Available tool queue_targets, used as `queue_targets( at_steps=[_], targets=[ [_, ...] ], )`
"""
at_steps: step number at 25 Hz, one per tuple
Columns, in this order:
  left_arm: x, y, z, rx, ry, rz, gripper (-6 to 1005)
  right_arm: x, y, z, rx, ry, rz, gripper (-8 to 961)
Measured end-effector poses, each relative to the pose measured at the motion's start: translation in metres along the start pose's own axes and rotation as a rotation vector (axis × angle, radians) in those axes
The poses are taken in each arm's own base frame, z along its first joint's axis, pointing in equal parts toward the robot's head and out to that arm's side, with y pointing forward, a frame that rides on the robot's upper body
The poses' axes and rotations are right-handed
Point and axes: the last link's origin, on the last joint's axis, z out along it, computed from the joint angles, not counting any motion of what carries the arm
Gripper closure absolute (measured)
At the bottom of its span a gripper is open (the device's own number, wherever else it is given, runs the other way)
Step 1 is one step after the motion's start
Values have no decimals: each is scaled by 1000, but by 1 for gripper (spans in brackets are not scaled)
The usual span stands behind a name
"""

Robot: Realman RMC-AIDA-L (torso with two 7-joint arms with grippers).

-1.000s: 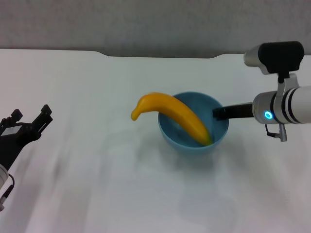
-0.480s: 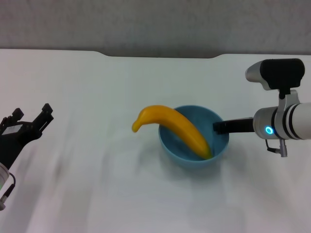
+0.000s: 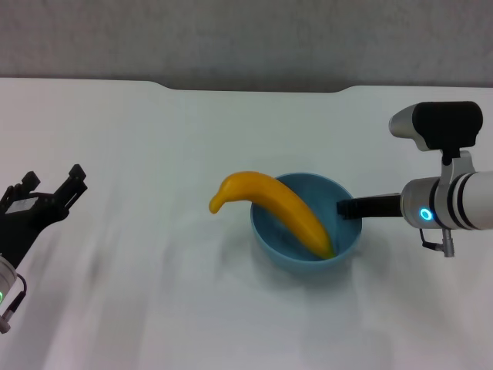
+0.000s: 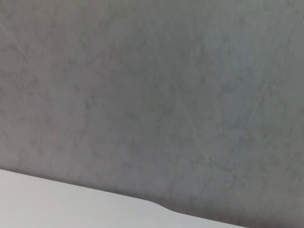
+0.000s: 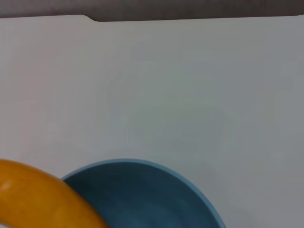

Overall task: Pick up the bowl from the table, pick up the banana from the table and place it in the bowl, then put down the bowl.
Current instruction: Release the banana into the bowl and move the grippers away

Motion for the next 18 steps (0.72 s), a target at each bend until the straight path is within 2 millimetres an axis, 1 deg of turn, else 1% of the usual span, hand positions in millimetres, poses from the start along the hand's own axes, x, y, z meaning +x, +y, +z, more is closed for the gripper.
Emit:
queue_targets(
  at_steps=[12, 18],
  targets=[
    [-1, 0, 0, -1, -3, 1, 123, 0, 0, -1, -4, -8, 11, 883],
    [-1, 0, 0, 1, -3, 0, 124, 0, 0, -4, -13, -32, 15, 867]
  ],
)
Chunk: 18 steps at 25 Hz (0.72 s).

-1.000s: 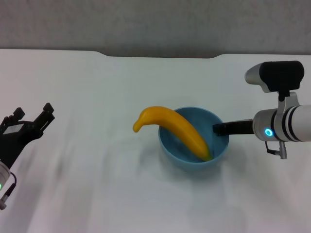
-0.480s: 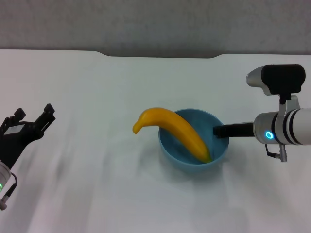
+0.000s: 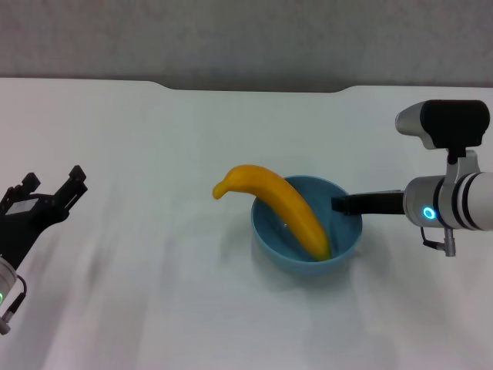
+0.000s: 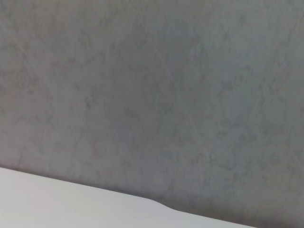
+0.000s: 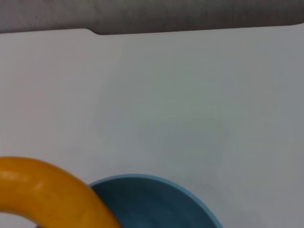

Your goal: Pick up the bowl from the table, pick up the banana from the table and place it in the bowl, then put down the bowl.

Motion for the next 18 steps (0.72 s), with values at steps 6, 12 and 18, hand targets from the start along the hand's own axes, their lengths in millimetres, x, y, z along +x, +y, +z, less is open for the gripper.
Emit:
queue_targets(
  at_steps=[6, 12, 18],
  targets=[
    [-1, -1, -2, 5, -2, -1, 124, 0, 4, -7, -23, -38, -7, 740],
    [-2, -5, -6, 19, 1, -5, 124, 1, 4, -25, -39, -114, -12, 400],
    [1, -6, -11, 10, 34, 1, 125, 1, -1, -42, -15, -200, -48, 263]
  ],
)
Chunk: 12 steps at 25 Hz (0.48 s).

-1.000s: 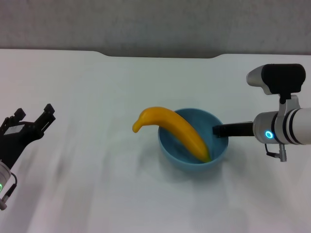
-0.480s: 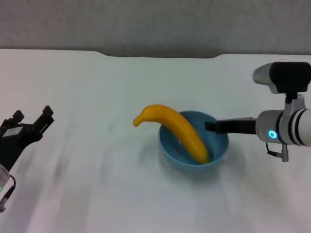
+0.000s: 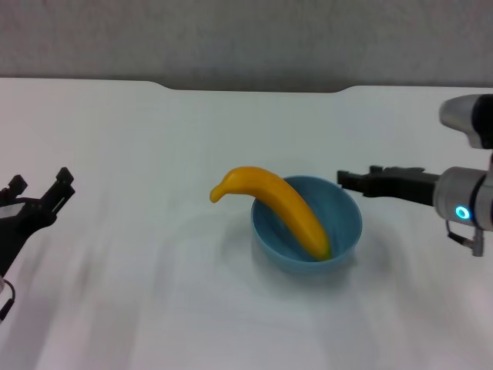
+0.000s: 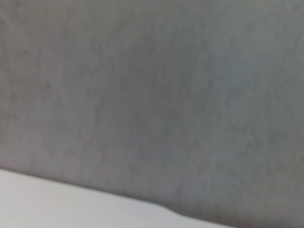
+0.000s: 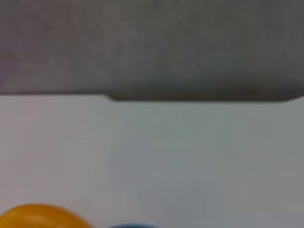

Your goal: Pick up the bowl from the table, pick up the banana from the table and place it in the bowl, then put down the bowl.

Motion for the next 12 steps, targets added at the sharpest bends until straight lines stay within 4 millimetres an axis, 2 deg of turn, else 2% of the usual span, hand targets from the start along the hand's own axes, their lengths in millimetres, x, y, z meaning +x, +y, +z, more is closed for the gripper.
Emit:
queue_targets(
  at_steps=[1, 5, 12],
  targets=[
    [1, -1, -4, -13, 29, 8, 125, 3, -8, -6, 40, -40, -11, 264],
    [1, -3, -12, -31, 70, 16, 125, 6, -13, -13, 70, -74, -15, 268],
    [4, -9, -23, -45, 146, 52, 125, 7, -9, -25, 148, -197, -71, 272]
  ],
)
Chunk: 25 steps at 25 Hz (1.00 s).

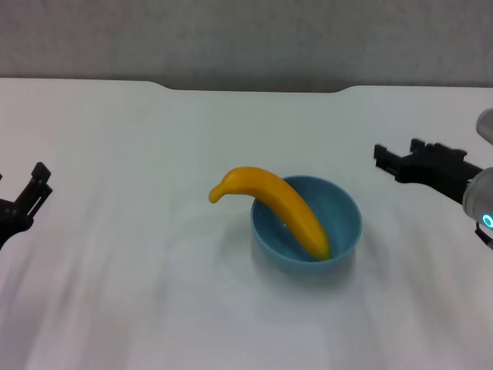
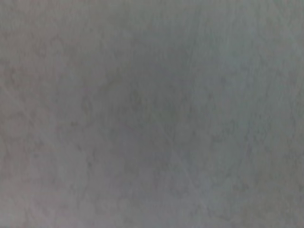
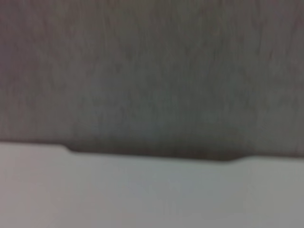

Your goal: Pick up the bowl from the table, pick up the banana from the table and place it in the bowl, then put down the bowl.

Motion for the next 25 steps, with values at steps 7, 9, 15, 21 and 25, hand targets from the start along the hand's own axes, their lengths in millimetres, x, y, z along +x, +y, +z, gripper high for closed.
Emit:
queue_targets(
  at_steps=[7, 9, 15, 21, 25],
  targets=[
    [-1, -6, -9, 22, 28, 34, 126, 15, 7, -17, 180, -203, -81, 272],
    [-2, -8, -14, 27, 40, 64, 126, 22, 10, -22, 222, -253, -132, 272],
    [-6, -8, -18, 14, 34, 144, 127, 48, 21, -47, 332, -484, -334, 272],
    [-16, -2, -29, -26, -1, 189, 127, 72, 24, -66, 264, -596, -274, 272],
    [-23, 8, -34, -77, -23, 193, 127, 81, 24, -68, 227, -580, -300, 272]
  ],
)
